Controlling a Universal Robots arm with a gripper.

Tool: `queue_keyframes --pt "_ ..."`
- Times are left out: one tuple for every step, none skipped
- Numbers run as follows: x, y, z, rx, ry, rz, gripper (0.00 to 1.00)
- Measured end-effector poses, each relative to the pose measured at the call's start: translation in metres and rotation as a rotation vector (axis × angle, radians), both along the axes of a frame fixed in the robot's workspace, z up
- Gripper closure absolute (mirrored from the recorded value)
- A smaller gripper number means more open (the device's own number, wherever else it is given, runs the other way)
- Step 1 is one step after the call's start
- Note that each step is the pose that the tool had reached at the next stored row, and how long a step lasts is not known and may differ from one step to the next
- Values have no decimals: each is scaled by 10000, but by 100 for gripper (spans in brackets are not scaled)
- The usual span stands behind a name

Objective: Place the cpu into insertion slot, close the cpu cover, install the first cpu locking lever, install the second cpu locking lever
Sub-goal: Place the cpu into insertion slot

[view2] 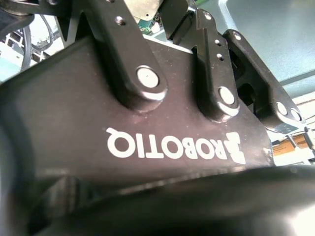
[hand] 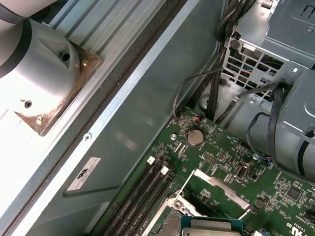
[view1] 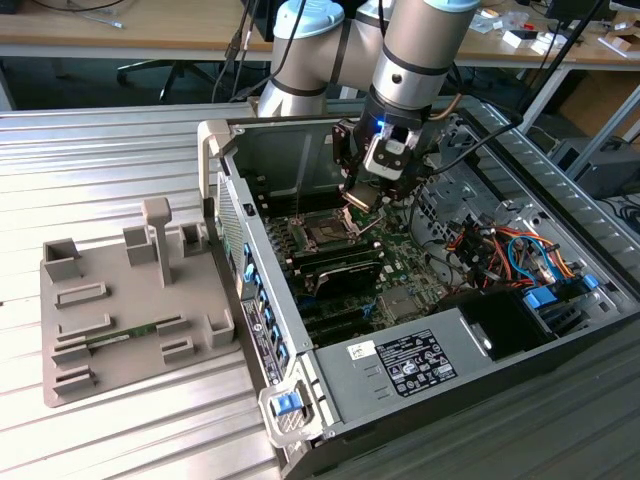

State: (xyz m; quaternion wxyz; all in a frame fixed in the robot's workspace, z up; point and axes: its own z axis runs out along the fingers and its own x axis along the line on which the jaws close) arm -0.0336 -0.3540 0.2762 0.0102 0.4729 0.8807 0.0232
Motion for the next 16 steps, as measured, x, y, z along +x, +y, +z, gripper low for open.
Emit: queue_keyframes --pt "0 0 0 1 0 -4 45" --pt "0 0 0 0 0 -9 45" --pt "0 0 0 0 0 -12 45" --pt "0 0 -1 -1 0 -19 45" --pt "0 0 -1 0 0 -27 45" --pt "0 0 -2 0 0 -34 45" --pt "0 0 -2 0 0 -39 45" --pt "0 0 -2 0 0 -43 45" --pt "0 0 -2 0 0 -46 45" --pt "0 0 -2 0 0 -52 45" --pt "0 0 -3 0 0 -55 45" --pt "0 0 -3 0 0 -59 45" --pt "0 0 -3 0 0 -65 45" --pt "0 0 -3 0 0 -71 45" --pt "0 0 -3 0 0 -77 45" --pt "0 0 -4 0 0 -80 45"
